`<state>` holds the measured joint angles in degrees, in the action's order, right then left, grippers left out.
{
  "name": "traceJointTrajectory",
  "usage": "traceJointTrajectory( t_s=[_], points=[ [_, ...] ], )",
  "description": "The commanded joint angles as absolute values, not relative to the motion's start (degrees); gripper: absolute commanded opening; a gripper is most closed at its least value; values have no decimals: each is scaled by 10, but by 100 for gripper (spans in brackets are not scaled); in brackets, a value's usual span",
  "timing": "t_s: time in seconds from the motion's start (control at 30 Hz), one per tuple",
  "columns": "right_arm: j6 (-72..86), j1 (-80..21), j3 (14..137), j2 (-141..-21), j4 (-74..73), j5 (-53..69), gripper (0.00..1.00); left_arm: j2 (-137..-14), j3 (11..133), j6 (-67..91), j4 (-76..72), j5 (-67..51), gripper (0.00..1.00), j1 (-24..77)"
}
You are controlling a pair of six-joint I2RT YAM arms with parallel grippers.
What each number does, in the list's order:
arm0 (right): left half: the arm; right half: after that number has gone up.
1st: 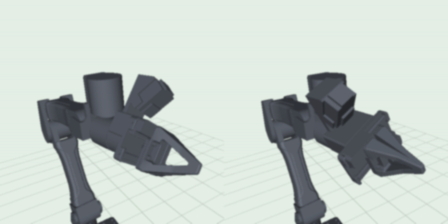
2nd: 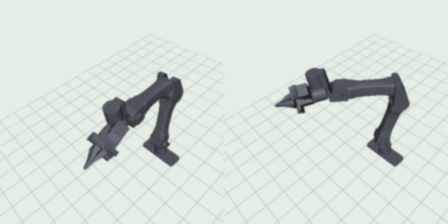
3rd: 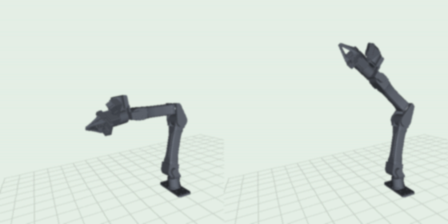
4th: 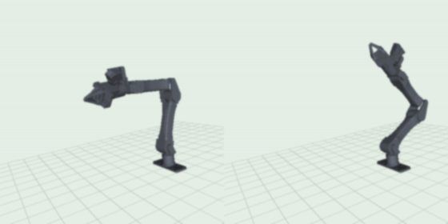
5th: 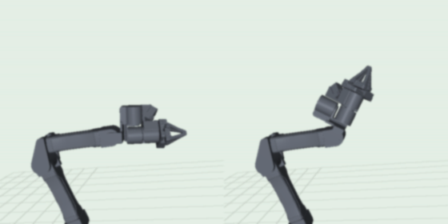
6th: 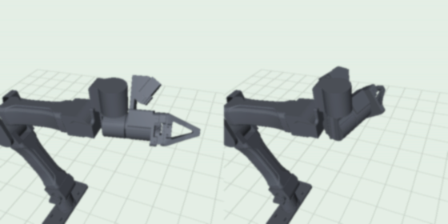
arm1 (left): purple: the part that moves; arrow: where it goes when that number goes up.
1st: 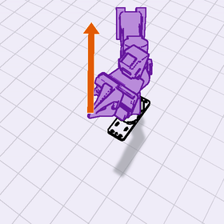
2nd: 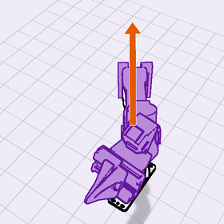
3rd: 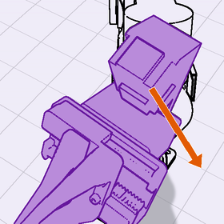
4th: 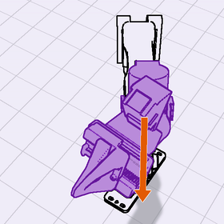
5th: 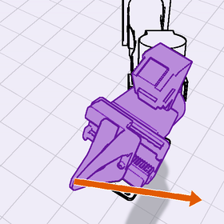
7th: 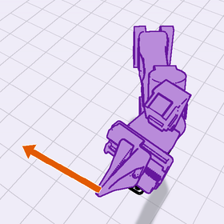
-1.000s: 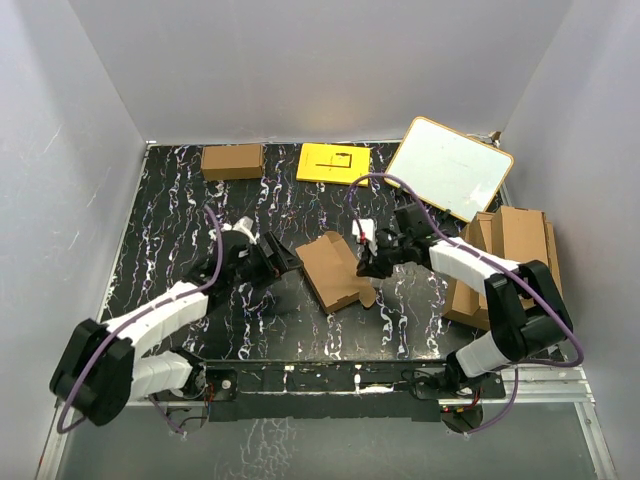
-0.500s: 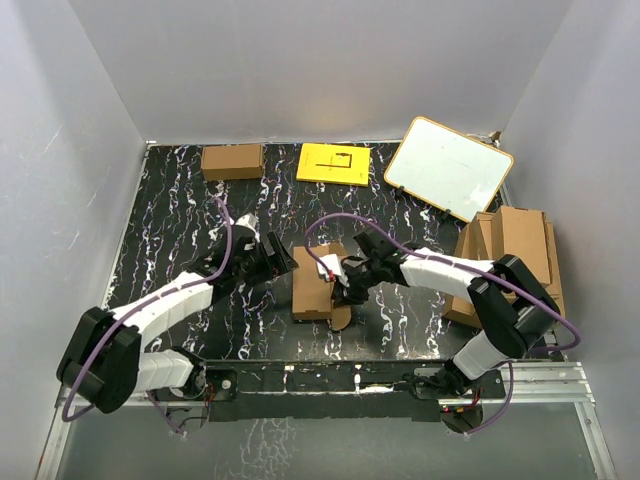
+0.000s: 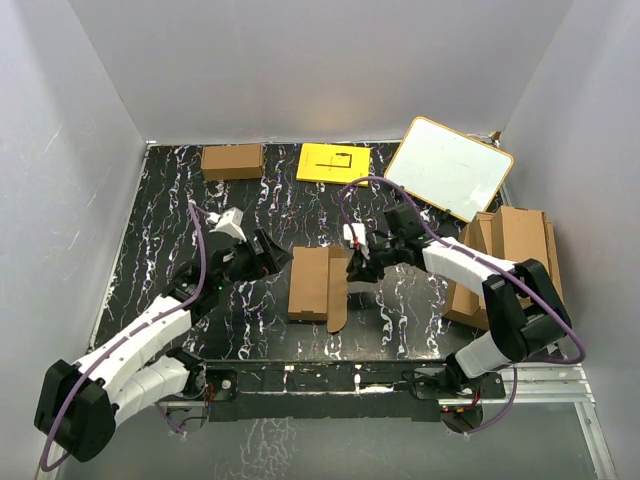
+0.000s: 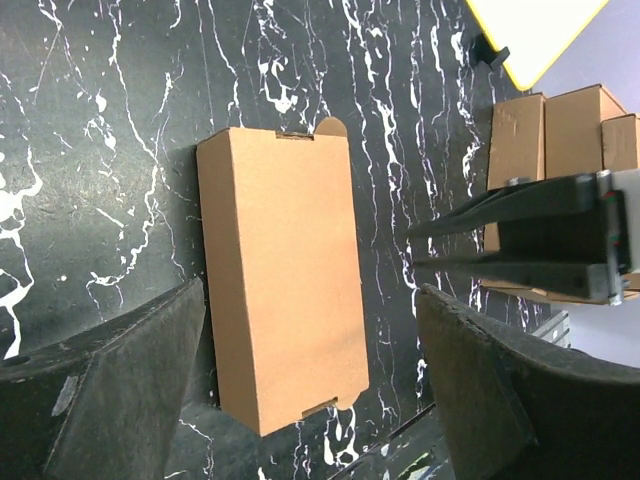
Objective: Fold the paper box
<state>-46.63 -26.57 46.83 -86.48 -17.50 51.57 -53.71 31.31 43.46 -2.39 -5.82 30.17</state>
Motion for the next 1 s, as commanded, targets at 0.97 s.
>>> traceJointTrajectory(
  t_s=[0.97],
  points=[
    [-150, -326, 505, -1009, 7, 502, 10, -822, 374, 404, -23, -149, 70, 310]
  ],
)
